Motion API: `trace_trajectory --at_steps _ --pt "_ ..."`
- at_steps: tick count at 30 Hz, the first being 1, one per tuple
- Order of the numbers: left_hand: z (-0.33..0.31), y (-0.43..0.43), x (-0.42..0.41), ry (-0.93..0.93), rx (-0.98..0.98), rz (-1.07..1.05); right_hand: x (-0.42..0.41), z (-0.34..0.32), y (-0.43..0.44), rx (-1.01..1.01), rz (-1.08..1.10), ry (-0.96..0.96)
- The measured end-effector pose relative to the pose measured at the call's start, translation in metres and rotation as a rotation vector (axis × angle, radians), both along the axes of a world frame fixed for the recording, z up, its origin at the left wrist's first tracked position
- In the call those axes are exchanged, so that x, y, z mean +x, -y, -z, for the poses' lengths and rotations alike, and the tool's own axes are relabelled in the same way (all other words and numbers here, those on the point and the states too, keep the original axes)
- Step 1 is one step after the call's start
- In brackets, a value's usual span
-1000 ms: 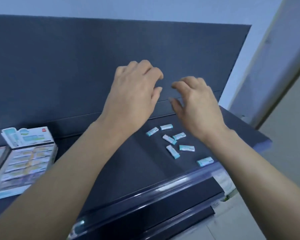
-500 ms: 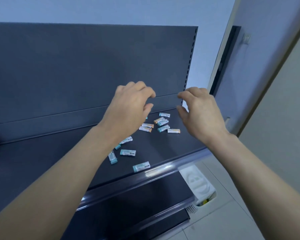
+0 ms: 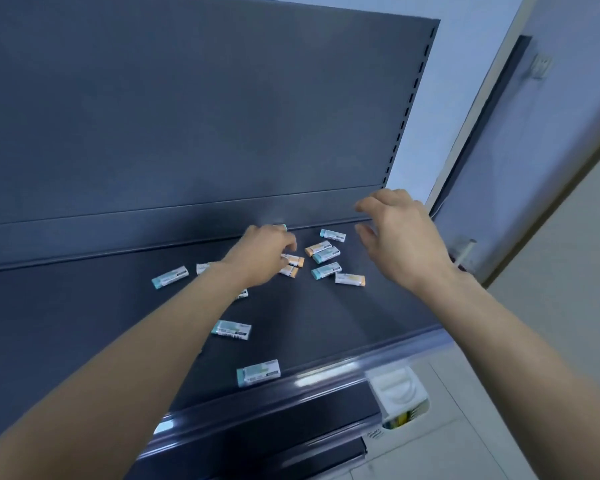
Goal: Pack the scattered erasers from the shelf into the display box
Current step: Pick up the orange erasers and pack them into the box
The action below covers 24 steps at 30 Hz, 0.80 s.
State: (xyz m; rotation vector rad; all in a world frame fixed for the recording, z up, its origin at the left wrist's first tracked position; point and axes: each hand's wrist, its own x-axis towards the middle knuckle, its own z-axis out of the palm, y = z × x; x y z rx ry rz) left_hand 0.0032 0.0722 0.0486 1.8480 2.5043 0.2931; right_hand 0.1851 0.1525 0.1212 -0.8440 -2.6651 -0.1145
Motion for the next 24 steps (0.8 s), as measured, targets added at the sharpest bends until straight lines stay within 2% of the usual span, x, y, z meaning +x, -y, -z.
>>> trace_trajectory --at_steps 6,15,18,24 --pt "0.035 -0.03 -0.019 -0.007 -0.185 -0.015 -0.017 0.019 -0.039 -0.062 -0.048 0.071" --pt "0.046 -0.042 -0.018 0.043 -0.309 -0.168 -0.051 0.043 -0.084 -0.119 -0.334 0.167" --pt "0.045 -0.037 -0.007 0.083 -0.282 -0.267 -0.065 0.052 -0.097 -0.115 -0.451 0.253" --pt "0.03 -0.023 0.014 0.094 -0.083 -0.502 -0.097 0.075 -0.118 -0.035 -0.682 0.464"
